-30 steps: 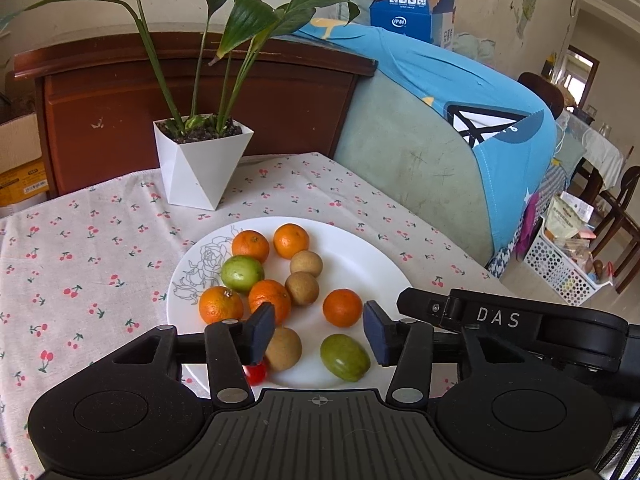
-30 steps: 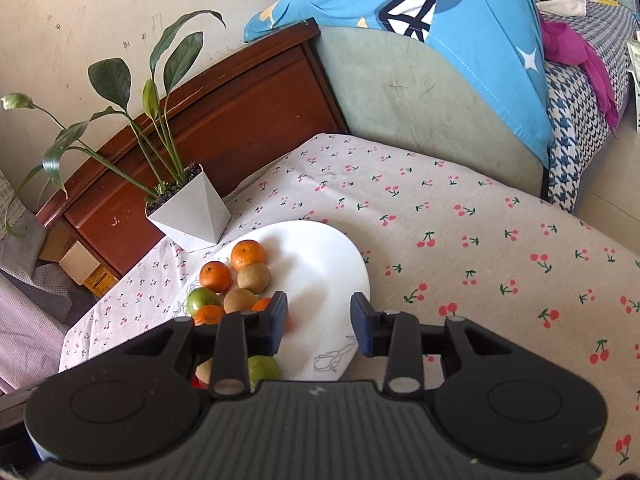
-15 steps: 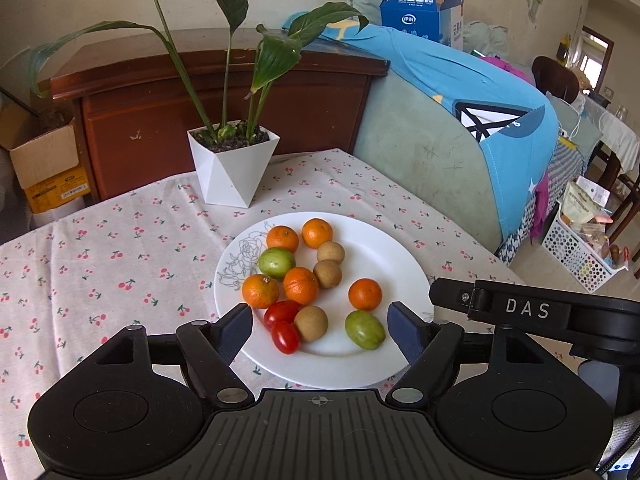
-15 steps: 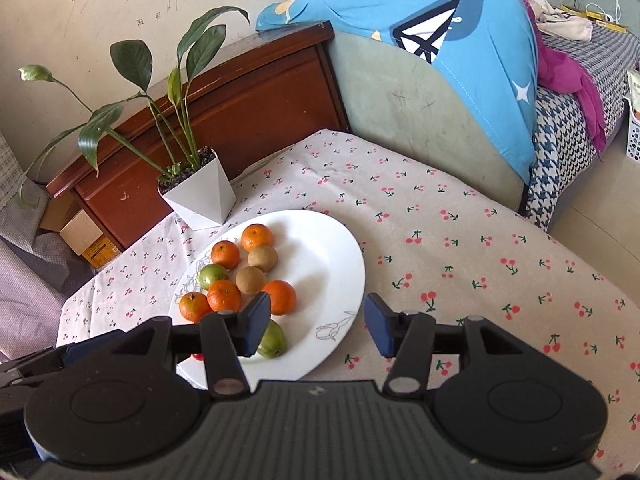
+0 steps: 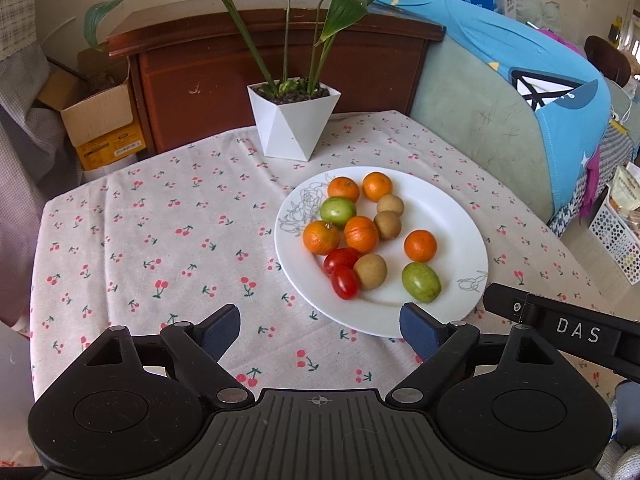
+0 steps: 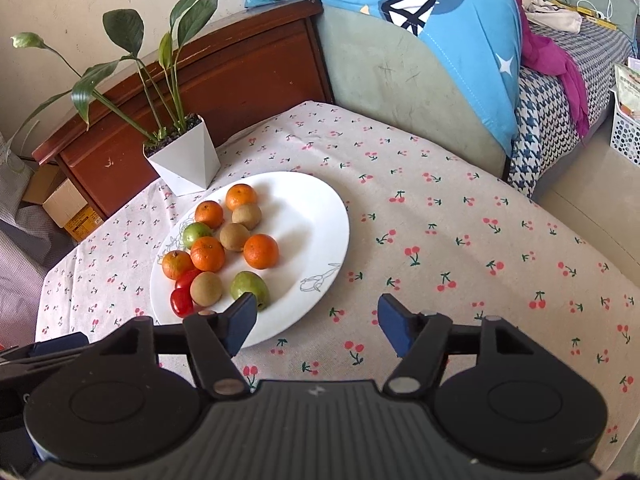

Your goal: Organize fruits

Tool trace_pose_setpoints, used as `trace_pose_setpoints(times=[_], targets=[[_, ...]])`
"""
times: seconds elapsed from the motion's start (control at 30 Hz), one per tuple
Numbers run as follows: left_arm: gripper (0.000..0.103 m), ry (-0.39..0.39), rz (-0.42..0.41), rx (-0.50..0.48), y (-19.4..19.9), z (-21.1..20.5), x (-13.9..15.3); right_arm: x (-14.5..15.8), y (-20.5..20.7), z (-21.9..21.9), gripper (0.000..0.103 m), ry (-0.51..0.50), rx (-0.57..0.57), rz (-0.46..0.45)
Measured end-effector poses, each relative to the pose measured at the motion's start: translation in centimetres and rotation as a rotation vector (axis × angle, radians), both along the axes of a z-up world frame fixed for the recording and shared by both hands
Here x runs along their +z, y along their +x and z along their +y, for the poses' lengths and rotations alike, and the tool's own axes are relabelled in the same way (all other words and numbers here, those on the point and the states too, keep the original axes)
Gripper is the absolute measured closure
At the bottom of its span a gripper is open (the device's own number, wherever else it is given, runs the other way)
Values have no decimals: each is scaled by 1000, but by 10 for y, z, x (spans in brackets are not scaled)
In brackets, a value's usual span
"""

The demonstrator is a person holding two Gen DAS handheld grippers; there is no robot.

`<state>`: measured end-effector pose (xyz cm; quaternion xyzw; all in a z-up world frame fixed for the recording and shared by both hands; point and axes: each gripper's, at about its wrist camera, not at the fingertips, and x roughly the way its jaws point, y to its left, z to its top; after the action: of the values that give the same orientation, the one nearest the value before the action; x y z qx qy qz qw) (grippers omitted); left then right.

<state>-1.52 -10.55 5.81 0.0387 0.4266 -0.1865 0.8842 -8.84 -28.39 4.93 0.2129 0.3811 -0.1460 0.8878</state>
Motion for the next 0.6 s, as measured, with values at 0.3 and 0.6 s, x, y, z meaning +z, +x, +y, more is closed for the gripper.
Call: trace_pose_setpoints(times=[0.3,0.6], targets=[[13,40,34,36,8,0,-9,-7,8,6,31,-22,1,35],[12,69,54,61,14,0,-15,-11,14,8,28,-41,1,64]])
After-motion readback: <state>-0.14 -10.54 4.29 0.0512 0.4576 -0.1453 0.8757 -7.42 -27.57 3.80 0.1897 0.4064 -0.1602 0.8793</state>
